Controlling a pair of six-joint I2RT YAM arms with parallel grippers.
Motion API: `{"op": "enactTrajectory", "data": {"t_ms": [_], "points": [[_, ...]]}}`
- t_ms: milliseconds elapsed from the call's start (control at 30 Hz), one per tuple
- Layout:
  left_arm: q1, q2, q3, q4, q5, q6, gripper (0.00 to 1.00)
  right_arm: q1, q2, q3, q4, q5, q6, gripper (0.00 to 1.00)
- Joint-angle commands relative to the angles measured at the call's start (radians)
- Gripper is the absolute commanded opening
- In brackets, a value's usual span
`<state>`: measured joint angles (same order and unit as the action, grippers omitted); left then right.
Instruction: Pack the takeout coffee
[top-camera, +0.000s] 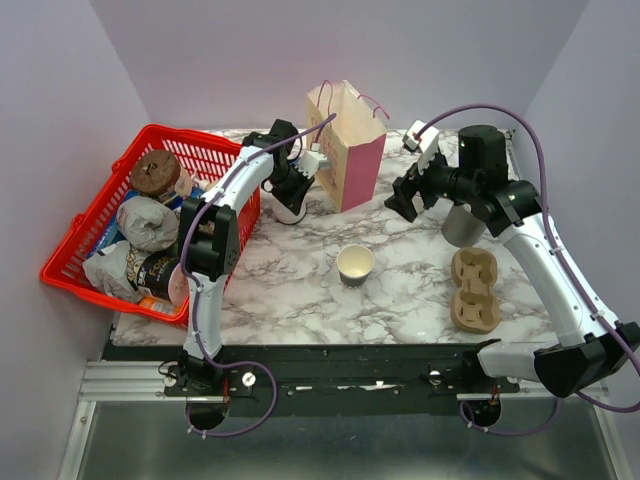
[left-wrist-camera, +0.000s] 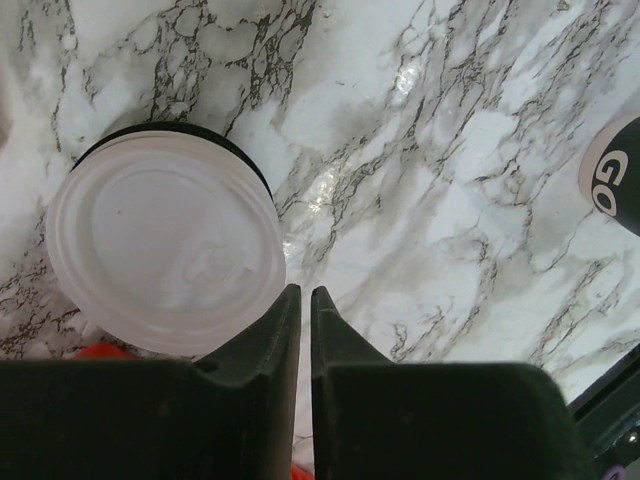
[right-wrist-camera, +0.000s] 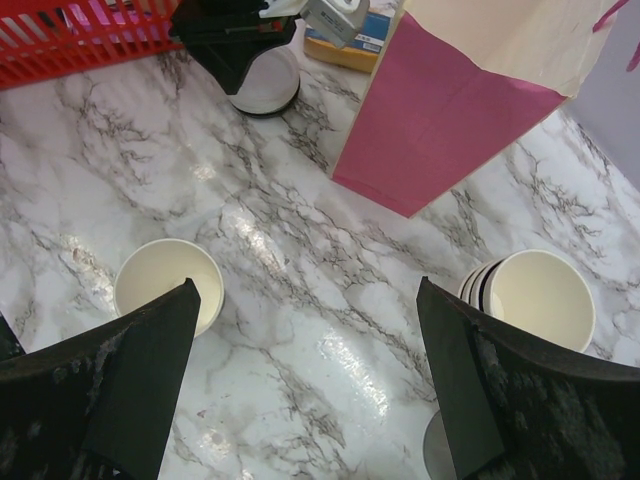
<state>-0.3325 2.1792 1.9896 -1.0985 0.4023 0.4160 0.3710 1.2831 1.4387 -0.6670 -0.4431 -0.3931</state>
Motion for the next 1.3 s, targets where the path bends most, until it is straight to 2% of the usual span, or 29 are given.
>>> {"op": "enactTrajectory", "data": {"t_ms": [0,133,167,267,433,567,633,700,767,933,1033,1133,1233,1267], "points": [[0.015,0.022,-0.011,0.012,0.056,-0.029,0.14,-0.004,0.004,-0.015,0.004,-0.028,-0.001,0.98],[0.015,0.016,-0.034,0.031,0.059,-0.034,0.2,-0.004,0.001,-0.023,0.007,-0.028,-0.003,0.98],[0.015,0.01,-0.038,0.038,0.056,-0.036,0.27,-0.004,0.001,-0.024,0.007,-0.028,-0.001,0.98],[0.015,-0.002,-0.067,0.075,0.046,-0.036,0.3,-0.004,-0.001,-0.031,0.009,-0.029,-0.001,0.98],[0.015,0.019,-0.052,0.069,0.043,-0.037,0.26,-0.004,-0.001,-0.032,0.012,-0.028,-0.001,0.98],[0.015,0.022,-0.045,0.068,0.044,-0.037,0.16,-0.004,0.002,-0.032,0.012,-0.026,-0.001,0.98],[0.015,0.024,-0.043,0.069,0.043,-0.036,0.14,-0.004,0.001,-0.034,0.014,-0.028,-0.003,0.98],[0.016,0.019,-0.044,0.075,0.032,-0.039,0.16,-0.004,0.002,-0.034,0.015,-0.028,-0.001,0.98],[0.015,0.011,-0.06,0.1,0.021,-0.039,0.23,-0.004,0.002,-0.032,0.015,-0.031,0.0,0.98],[0.015,-0.032,-0.11,0.179,0.0,-0.029,0.29,-0.004,0.005,-0.032,0.015,-0.029,-0.001,0.98],[0.015,-0.021,-0.104,0.172,-0.016,-0.013,0.32,-0.004,0.009,-0.031,0.015,-0.031,0.002,0.98],[0.015,-0.006,-0.101,0.163,-0.026,0.004,0.32,-0.004,0.01,-0.031,0.015,-0.031,0.002,0.98],[0.015,-0.004,-0.101,0.164,-0.025,0.006,0.26,-0.004,0.015,-0.026,0.015,-0.029,0.002,0.98],[0.015,-0.002,-0.098,0.163,-0.023,0.004,0.21,-0.004,0.013,-0.026,0.015,-0.028,0.002,0.98]]}}
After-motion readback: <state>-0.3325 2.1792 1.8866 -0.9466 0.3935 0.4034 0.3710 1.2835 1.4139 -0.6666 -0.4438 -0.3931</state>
